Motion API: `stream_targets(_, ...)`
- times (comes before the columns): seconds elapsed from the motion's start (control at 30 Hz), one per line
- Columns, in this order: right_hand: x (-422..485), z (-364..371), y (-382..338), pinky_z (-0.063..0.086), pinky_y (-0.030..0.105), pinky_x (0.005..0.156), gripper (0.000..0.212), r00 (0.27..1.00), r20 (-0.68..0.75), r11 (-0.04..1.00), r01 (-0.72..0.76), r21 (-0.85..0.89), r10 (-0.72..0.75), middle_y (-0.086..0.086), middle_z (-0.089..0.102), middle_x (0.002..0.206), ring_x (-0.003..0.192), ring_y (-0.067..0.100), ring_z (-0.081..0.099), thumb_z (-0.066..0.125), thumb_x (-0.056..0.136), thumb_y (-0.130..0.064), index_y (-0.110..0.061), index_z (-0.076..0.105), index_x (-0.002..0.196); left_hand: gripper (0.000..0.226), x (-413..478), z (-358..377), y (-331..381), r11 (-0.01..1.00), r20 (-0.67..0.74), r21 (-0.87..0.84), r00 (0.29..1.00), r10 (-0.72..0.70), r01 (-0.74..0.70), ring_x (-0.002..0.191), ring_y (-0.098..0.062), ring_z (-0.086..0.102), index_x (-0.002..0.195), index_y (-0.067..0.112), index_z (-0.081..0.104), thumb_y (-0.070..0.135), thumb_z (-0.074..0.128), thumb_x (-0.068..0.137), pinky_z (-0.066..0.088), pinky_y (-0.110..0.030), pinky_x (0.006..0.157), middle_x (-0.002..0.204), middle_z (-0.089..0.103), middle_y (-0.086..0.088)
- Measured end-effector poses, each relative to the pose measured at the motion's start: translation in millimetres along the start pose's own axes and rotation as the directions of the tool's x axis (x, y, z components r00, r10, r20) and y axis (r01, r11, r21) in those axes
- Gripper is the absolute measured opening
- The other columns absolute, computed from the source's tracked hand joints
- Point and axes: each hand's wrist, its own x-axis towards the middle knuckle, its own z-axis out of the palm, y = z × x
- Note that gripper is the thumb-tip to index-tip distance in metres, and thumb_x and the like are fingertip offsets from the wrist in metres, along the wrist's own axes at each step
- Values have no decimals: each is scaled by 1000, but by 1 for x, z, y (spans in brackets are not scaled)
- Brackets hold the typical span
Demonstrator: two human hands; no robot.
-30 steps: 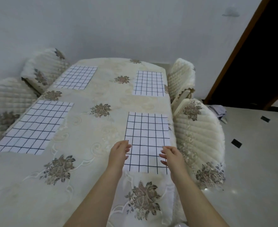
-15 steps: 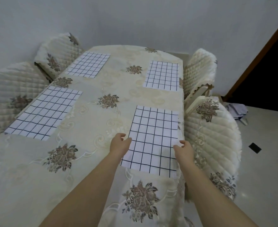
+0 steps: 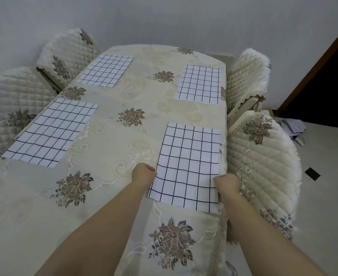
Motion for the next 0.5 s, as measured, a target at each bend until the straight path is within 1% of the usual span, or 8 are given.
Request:
stream_targets(0.03, 3, 0, -1, 42, 25, 67, 5, 1000, -19, 1000, 5, 13, -5, 10, 58, 83, 77, 22, 53, 58, 84, -12, -7, 59, 84, 7, 4, 1, 1, 1000, -9, -15, 1000, 2, -2, 85, -27, 64, 85, 5, 70, 3, 69, 78, 51, -33, 81, 87, 69, -14)
stream_targets(0.07, 4, -1, -2, 43, 26, 68, 5, 999, -38, 999, 1, 35, 0, 11, 58, 83, 77, 23, 53, 59, 83, -11, -6, 60, 84, 12, 7, 2, 3, 1000, -18, -30, 1000, 0, -1, 90, -29, 66, 89, 4, 70, 5, 70, 77, 53, -35, 84, 93, 70, -15)
stream_targets(0.1, 6, -1, -2, 43, 26, 68, 5, 999, -52, 998, -5, 63, 9, 12, 58, 82, 78, 24, 53, 60, 82, -9, -5, 61, 85, 13, 9, 3, 5, 999, -26, -39, 1000, -1, 0, 92, -31, 67, 90, 6, 69, 6, 71, 77, 53, -37, 84, 94, 71, -15)
stream_targets(0.17, 9, -3, -5, 44, 28, 70, 4, 998, -58, 992, 5, 127, 3, 11, 57, 81, 79, 25, 53, 59, 83, -6, -5, 61, 86, 14, 14, 6, 10, 999, -40, -43, 999, 13, -15, 89, -30, 66, 89, 8, 67, 7, 71, 76, 53, -34, 79, 91, 69, -13)
stream_targets(0.23, 12, -7, -10, 44, 27, 70, 3, 998, -64, 988, 23, 150, -13, 10, 57, 80, 79, 25, 53, 59, 84, -5, -8, 60, 83, 18, 18, 8, 14, 999, -55, -42, 998, 23, -25, 82, -26, 64, 93, 8, 65, 8, 71, 77, 50, -31, 73, 93, 68, -12)
stream_targets(0.33, 21, -8, -15, 41, 26, 65, 8, 998, -54, 985, 35, 171, -26, 11, 58, 76, 73, 25, 53, 59, 82, -6, -10, 59, 75, 23, 27, 11, 21, 999, -68, -24, 997, 28, -29, 78, -26, 63, 98, 8, 64, 10, 72, 78, 51, -32, 73, 97, 68, -13)
stream_targets(0.43, 28, -6, -20, 41, 26, 65, 15, 998, -58, 986, 20, 168, -10, 6, 55, 68, 73, 25, 53, 59, 80, -6, -13, 57, 67, 24, 33, 12, 26, 1000, -70, 4, 997, 22, -22, 77, -24, 60, 102, 7, 62, 11, 72, 80, 49, -29, 71, 100, 67, -13)
stream_targets(0.5, 30, -5, -21, 40, 26, 64, 14, 998, -58, 991, -1, 133, 9, 5, 53, 66, 71, 25, 52, 58, 80, -6, -11, 58, 67, 25, 36, 13, 26, 999, -68, 33, 998, 16, -14, 79, -23, 59, 104, 6, 62, 11, 70, 82, 47, -29, 70, 102, 66, -13)
